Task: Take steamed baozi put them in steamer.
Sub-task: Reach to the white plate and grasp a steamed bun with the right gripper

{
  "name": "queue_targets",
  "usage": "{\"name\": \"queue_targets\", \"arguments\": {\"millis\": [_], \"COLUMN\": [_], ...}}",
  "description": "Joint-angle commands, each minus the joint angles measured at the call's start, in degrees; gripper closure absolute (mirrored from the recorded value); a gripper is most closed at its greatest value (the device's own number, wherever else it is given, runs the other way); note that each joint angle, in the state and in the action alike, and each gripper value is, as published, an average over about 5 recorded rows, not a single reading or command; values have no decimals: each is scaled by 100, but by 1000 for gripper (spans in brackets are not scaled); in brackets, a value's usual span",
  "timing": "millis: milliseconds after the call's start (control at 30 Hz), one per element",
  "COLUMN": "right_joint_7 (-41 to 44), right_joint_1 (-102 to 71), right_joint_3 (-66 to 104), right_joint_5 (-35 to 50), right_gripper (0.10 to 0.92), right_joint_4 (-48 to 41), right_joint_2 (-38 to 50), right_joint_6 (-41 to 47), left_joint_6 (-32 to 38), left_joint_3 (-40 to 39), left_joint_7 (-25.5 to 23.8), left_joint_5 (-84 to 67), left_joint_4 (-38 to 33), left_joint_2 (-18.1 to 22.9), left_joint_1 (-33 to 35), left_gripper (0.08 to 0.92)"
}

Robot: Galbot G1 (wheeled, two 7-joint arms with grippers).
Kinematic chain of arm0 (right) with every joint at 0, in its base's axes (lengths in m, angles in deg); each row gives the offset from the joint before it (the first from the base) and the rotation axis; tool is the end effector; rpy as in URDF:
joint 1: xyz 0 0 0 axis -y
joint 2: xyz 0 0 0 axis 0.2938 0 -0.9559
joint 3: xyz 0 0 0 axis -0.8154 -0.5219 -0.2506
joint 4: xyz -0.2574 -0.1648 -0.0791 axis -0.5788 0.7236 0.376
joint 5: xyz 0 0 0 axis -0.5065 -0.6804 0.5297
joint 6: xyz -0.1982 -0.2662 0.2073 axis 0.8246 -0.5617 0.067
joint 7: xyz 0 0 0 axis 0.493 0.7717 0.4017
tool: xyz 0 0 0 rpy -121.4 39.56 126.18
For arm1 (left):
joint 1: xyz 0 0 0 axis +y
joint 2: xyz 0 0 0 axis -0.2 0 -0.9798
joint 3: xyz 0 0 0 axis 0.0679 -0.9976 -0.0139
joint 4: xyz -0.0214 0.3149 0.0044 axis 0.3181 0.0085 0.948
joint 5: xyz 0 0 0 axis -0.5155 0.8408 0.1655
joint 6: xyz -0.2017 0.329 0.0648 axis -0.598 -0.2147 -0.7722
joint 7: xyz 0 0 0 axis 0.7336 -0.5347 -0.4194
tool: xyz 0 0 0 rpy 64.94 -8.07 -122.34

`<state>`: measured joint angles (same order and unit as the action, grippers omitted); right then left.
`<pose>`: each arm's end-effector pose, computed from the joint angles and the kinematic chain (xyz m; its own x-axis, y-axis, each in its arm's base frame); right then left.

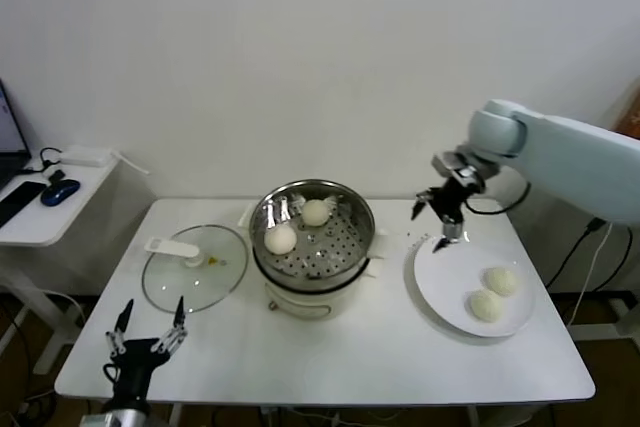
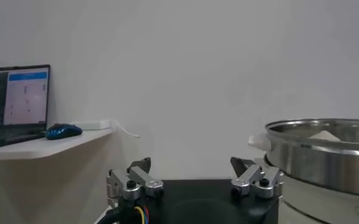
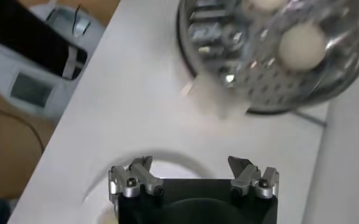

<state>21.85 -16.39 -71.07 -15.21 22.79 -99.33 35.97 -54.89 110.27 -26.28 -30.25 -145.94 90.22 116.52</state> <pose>0.5570 -0.0853 -0.0778 -0.0289 -0.2104 0.9772 -0.9444 -0.3146 -0.0957 0.1857 0.0887 -0.3128 -0.9941 -0.1074 0.0147 -0.1064 0.9927 0.0577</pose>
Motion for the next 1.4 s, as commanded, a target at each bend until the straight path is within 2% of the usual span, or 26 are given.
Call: {"name": "queue_targets", "arguments": {"millis": [33,633,1100,1400], "right_joint_7": [127,164,-71,-78], "right_joint_1": [-1643,-2779,-3004,-3020], "right_joint_3": [1266,2162,2385,2265], "right_joint_5": [-1512,-2630,-2649,-2471], "right_gripper": [203,203,203,203], "right_joint_4": [236,-760,-1357,-1417], "right_joint_2": [1091,701,124,-38], "right_joint_6": [-367,-767,-650,-499], "left_joint_6": [-4,-61,-66,-69], "left_joint_3": [17,30,53,65], "left_joint_7": [-1,12,17,23], "left_joint_5": [13,-38,-47,-54], "left_joint_4": [-30,-85,-52,14], "left_joint_2": [5,67,79,74], "left_joint_1": [26,71,77,32], "left_gripper": [177,177,177,177]}}
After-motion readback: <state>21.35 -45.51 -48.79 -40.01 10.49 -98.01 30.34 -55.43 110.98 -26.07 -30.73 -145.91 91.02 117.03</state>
